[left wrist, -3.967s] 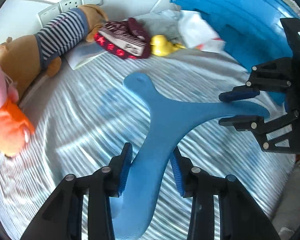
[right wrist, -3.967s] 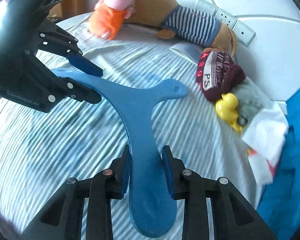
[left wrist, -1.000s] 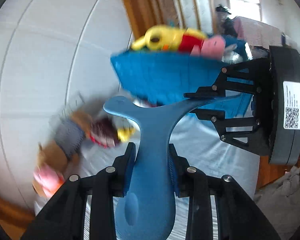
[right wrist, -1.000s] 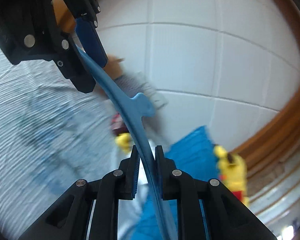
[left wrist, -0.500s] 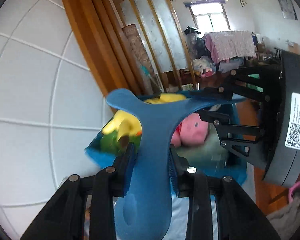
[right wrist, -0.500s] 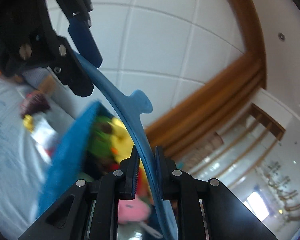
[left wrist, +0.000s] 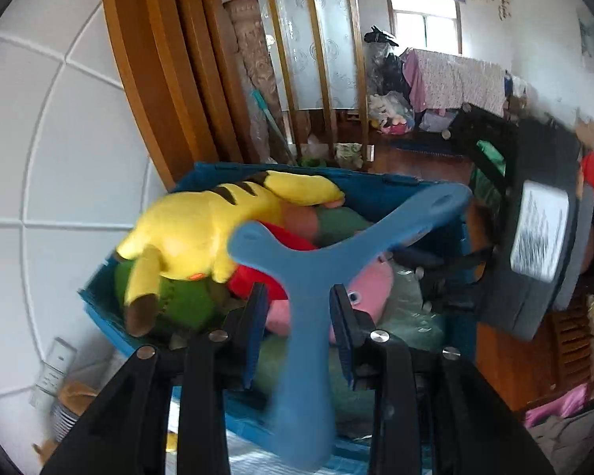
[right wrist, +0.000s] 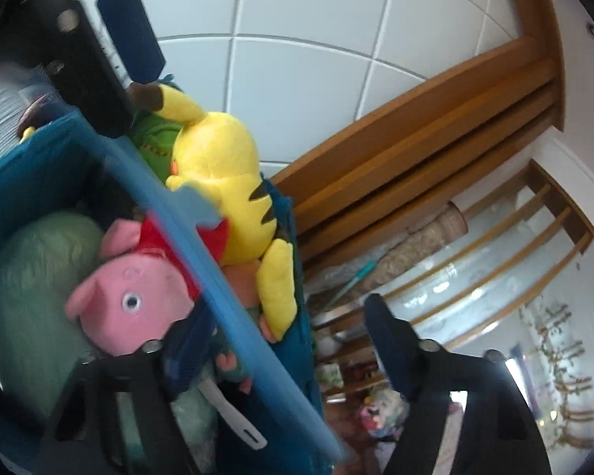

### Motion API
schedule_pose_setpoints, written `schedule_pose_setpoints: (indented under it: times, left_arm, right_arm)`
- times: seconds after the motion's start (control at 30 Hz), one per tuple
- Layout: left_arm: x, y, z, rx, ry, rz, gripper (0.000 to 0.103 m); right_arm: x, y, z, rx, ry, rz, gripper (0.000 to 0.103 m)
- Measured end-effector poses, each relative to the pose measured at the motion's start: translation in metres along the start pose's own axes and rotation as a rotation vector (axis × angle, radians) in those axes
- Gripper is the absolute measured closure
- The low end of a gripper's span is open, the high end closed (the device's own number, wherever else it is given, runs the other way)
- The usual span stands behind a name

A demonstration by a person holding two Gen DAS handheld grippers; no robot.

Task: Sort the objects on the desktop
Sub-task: 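Carry the blue boomerang with the right tool over the blue crate, then open the right tool to drop the boomerang into the crate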

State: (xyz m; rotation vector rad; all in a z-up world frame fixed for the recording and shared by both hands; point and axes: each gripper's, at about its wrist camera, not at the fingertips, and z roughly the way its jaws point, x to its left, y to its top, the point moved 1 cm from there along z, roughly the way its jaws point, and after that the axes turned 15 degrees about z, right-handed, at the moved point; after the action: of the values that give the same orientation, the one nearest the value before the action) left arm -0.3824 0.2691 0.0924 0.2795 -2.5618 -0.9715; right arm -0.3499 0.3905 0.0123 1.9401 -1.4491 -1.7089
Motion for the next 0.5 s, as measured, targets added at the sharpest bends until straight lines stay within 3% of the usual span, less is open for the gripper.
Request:
schedule_pose_setpoints:
  times: [0.17,0.27,0.5]
  left_arm:
    - [-0.018,0.01,0.0,0.018,0.021,0.051,0.072]
    - [-0.027,0.014,-0.014,-0.009,0.049,0.061,0.072]
    - [-0.029,0.003,-0.044,-0.072,0.091,0.027,0.071]
  right_arm:
    - [-0.004,-0.01,-0.016,-0.033,0.049,-0.048,0.003]
    - [-0.018,-0.013,-0.028,-0.044,0.097,-0.004,0.001]
    - [-0.076,-0.016,-0.062,-0.029,0.197,0.296,0.001]
